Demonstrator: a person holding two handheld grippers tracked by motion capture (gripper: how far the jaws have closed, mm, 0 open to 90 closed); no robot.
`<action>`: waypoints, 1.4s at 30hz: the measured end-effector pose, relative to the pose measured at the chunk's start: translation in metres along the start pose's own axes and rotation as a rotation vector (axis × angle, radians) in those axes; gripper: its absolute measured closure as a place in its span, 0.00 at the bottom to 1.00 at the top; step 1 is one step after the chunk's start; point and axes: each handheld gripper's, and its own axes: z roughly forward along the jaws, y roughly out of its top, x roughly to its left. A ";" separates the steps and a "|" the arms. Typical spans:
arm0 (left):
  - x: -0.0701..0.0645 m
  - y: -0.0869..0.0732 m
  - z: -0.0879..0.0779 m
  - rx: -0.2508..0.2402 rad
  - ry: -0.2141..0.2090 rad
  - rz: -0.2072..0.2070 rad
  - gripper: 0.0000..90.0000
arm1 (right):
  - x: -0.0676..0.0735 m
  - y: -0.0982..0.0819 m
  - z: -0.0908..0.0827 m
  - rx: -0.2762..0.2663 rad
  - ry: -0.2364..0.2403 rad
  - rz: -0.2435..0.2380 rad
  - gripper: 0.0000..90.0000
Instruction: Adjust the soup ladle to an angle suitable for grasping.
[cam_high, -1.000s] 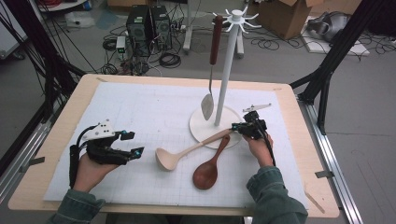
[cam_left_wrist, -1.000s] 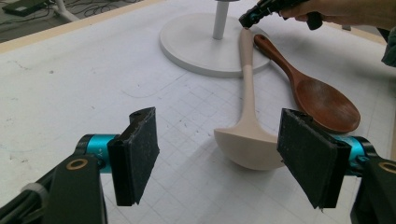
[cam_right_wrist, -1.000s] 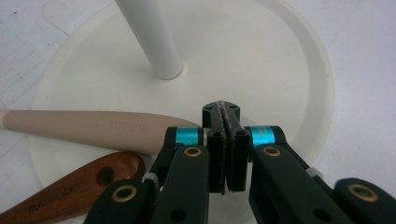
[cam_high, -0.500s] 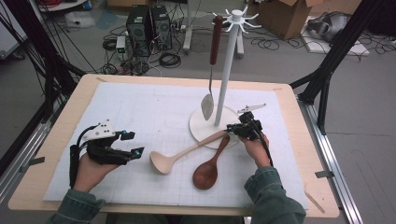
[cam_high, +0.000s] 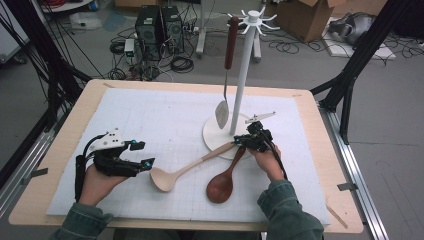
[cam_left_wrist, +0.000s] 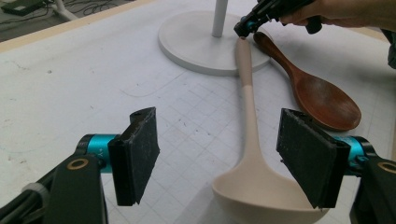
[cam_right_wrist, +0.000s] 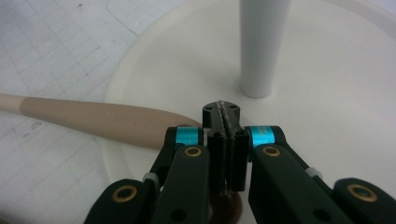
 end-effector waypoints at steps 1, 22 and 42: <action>0.000 0.000 0.001 0.002 -0.006 0.001 0.33 | 0.001 0.000 0.001 0.000 0.006 0.000 1.00; -0.011 0.016 0.026 0.064 -0.057 0.058 0.37 | 0.011 0.004 0.003 -0.020 0.057 -0.004 0.83; -0.022 0.033 0.072 0.160 -0.113 0.094 0.39 | 0.014 -0.019 -0.054 -0.174 0.037 -0.005 0.46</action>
